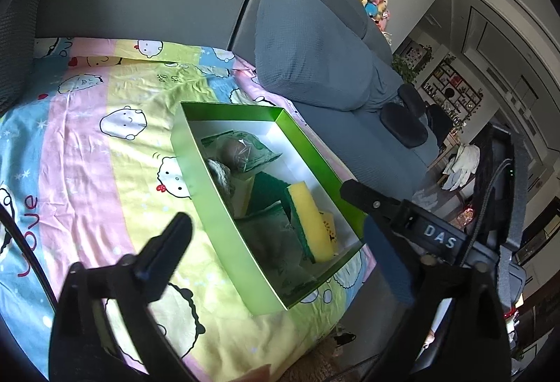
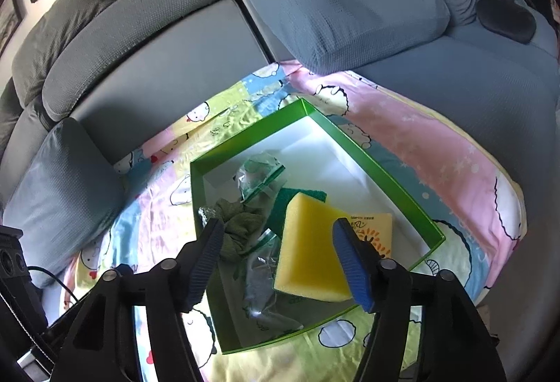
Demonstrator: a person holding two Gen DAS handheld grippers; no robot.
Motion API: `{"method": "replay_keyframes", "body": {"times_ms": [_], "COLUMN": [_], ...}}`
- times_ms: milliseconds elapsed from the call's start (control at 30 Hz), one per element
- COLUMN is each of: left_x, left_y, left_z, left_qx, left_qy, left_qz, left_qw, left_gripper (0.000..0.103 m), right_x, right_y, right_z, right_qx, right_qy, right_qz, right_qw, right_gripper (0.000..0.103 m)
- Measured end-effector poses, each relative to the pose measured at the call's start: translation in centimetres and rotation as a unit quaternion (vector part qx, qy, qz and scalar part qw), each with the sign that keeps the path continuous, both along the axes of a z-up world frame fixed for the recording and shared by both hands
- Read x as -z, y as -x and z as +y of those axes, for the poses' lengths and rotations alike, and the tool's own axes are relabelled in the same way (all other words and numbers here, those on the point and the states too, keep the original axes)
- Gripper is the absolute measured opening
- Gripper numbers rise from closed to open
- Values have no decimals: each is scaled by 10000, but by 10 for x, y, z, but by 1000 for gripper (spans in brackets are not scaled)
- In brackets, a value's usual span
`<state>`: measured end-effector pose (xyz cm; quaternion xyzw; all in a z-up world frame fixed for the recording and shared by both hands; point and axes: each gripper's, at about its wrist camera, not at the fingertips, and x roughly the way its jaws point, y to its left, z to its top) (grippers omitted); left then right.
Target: Organize objects
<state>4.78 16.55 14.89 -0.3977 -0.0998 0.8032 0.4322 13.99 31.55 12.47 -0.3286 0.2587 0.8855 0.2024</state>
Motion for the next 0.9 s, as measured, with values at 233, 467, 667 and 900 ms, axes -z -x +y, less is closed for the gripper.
{"method": "replay_keyframes", "body": {"times_ms": [233,467,667,900], "left_x": [-4,-3,-2,-2], "left_y": [-3,-7,-7,-7], "left_z": [-2,3,4,4], "left_qx": [16,34,32,27], "left_qy": [27,250,318,317], "left_qz": [70,190,231,217], "left_qw": [10000,9995,9992,9993], "left_gripper": [102,102,102,102], "right_x": [-14,-23,-24,-23], "right_y": [-9,-15,-16,-17], "right_z": [-9,-17,-17,-15], "right_qx": [42,46,139,192], "right_qy": [-282,-526,-594,-617], "right_qz": [101,71,-16,-81], "right_qw": [9995,9986,9981,9979], "right_gripper": [83,85,85,85]}}
